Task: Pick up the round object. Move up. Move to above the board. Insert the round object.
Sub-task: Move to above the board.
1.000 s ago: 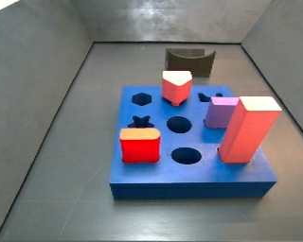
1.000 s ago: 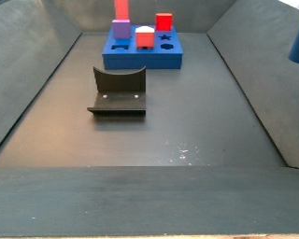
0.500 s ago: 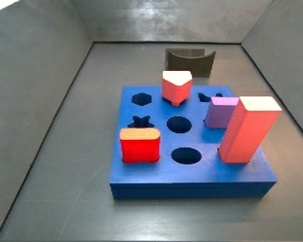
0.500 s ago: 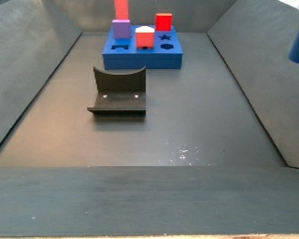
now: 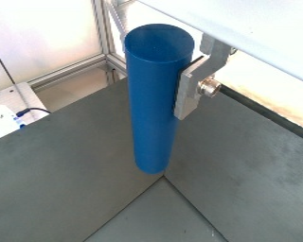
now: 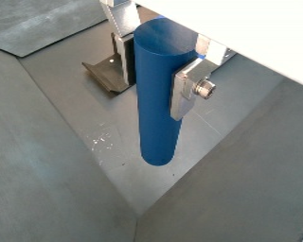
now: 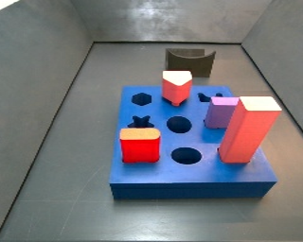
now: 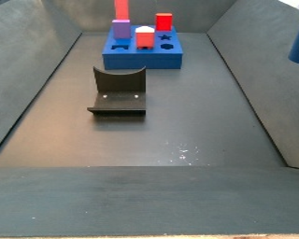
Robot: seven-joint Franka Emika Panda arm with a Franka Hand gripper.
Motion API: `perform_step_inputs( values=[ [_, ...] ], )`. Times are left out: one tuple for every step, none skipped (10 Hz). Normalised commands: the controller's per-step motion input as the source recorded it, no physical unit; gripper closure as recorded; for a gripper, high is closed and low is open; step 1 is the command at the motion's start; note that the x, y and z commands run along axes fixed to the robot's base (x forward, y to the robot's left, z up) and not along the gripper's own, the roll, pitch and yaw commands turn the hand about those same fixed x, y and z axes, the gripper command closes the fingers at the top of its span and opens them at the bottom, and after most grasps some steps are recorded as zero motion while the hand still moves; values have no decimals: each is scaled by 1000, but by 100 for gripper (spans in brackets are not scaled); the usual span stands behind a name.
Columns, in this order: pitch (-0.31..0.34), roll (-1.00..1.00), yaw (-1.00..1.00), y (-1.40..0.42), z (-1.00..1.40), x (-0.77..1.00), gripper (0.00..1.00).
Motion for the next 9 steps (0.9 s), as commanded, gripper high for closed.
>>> perform_step_inputs(
  values=[
    [60,39,21,4,7,-406,100],
    [60,39,21,4,7,-406,100],
    [60,39,21,4,7,-406,100],
    [60,39,21,4,8,-406,100],
    [60,39,21,4,8,-406,100],
    [60,39,21,4,8,-406,100],
    [60,39,21,4,8,-406,100],
    [60,39,21,4,8,-406,100],
    [60,39,21,4,8,-406,100]
  ],
)
